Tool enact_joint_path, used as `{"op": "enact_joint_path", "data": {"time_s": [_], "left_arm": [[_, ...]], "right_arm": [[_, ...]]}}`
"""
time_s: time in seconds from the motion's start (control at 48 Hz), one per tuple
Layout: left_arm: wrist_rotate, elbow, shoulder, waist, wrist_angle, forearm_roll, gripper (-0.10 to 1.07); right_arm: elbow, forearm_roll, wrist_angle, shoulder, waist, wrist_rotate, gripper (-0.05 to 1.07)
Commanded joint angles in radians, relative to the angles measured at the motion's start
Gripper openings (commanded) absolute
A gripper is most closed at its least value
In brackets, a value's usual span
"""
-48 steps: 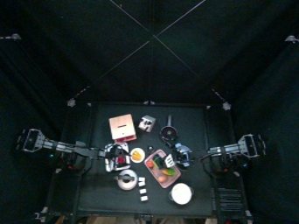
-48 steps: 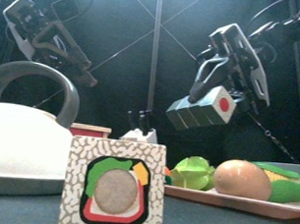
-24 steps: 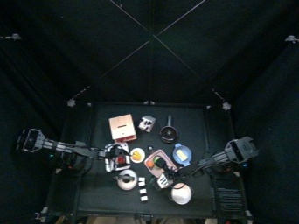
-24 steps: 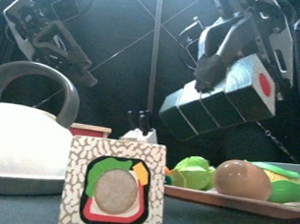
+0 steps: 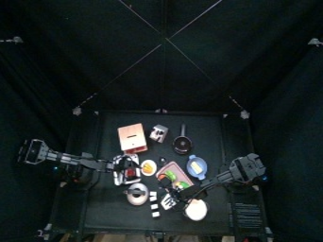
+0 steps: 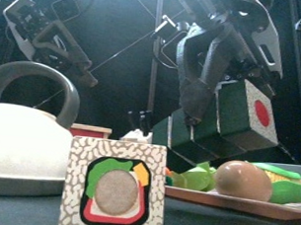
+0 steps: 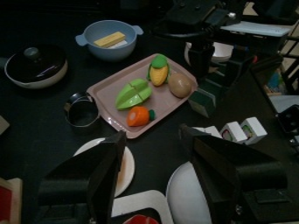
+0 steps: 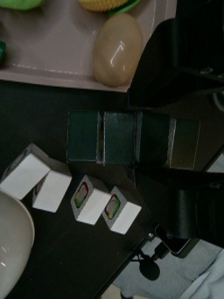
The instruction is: Place green sushi roll next to cut white sushi roll
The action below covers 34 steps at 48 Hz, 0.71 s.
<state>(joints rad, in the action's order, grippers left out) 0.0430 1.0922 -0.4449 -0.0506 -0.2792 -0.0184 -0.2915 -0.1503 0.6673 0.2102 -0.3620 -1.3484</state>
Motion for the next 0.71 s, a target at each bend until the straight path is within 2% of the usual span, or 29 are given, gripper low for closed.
{"op": "enact_joint_path", "data": {"time_s": [0.0,0.312,0.688], "left_arm": [[0.000,-0.014,-0.003,-0.002,-0.009,-0.002,0.89],[0.000,-0.012,-0.003,0.000,-0.009,-0.002,0.89],[0.000,-0.014,-0.003,-0.002,-0.009,-0.002,0.89]], "right_arm": [[0.021,-0.021,0.000,-0.021,0.002,-0.002,0.65],[0.018,-0.044,0.003,-0.002,0.002,0.002,0.67],[0.028,-0.040,0.034,0.009,0.002,0.002,0.86]]}}
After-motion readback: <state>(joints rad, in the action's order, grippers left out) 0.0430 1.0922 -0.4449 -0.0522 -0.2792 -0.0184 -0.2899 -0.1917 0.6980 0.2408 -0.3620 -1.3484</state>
